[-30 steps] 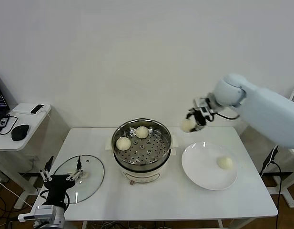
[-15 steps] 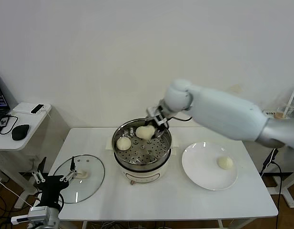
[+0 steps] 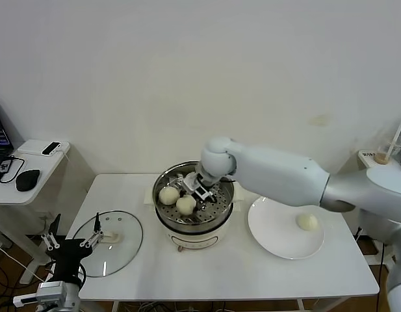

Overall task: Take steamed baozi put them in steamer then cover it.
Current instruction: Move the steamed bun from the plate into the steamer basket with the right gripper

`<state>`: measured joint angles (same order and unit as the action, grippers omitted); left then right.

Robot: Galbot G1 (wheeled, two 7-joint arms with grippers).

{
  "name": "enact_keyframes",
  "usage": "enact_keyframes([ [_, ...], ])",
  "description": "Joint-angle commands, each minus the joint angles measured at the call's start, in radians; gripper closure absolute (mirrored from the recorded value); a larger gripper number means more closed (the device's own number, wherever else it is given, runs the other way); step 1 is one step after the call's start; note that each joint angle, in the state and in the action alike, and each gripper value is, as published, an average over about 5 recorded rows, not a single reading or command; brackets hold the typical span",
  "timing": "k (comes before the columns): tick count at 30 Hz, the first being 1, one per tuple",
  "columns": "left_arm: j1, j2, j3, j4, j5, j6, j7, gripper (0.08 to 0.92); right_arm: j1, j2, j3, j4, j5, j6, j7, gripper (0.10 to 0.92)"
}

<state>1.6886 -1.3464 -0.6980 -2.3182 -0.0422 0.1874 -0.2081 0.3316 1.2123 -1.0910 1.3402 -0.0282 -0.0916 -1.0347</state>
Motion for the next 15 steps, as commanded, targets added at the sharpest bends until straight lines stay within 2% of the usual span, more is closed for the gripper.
enact_keyframes([
  [1,0.002,0.000,-0.002,0.001,0.000,0.000,0.001,0.177,-0.024,0.029,-0.020,0.002,-0.035,0.064,0.007,0.412],
  [4,0.002,0.000,-0.002,0.002,0.000,0.000,0.001,0.177,-0.020,0.024,-0.024,-0.001,-0.039,0.079,0.007,0.369],
  [9,0.000,0.004,-0.003,0.000,-0.002,0.000,0.001,0.177,0.019,-0.010,-0.003,0.005,-0.013,0.099,-0.006,0.240],
  [15,-0.001,0.016,0.000,0.000,-0.004,0.001,0.002,0.177,0.101,-0.148,0.051,0.054,0.113,0.028,-0.015,0.203],
])
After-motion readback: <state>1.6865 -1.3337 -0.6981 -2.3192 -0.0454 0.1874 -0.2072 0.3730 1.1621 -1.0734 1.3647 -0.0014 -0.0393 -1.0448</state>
